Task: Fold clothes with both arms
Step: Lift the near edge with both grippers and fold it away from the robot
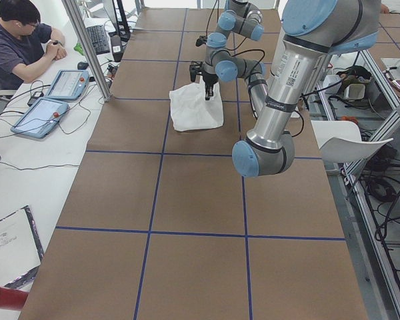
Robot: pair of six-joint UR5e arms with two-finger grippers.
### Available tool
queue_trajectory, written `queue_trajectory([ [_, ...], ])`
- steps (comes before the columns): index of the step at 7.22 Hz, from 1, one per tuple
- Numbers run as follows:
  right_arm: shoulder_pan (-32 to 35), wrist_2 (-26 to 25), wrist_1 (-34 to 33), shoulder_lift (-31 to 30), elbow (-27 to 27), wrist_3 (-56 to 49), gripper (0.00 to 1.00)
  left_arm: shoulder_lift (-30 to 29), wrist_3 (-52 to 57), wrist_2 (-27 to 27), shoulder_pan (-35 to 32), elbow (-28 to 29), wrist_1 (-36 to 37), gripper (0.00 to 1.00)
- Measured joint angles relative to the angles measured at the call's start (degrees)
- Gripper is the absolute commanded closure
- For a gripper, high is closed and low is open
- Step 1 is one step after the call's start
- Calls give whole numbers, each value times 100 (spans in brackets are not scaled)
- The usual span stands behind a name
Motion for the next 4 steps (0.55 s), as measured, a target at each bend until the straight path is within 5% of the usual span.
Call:
queue_trajectory([
  [4, 449, 24, 690, 588, -1510, -299, 100, -136, 301, 351, -257, 1129, -811, 100],
])
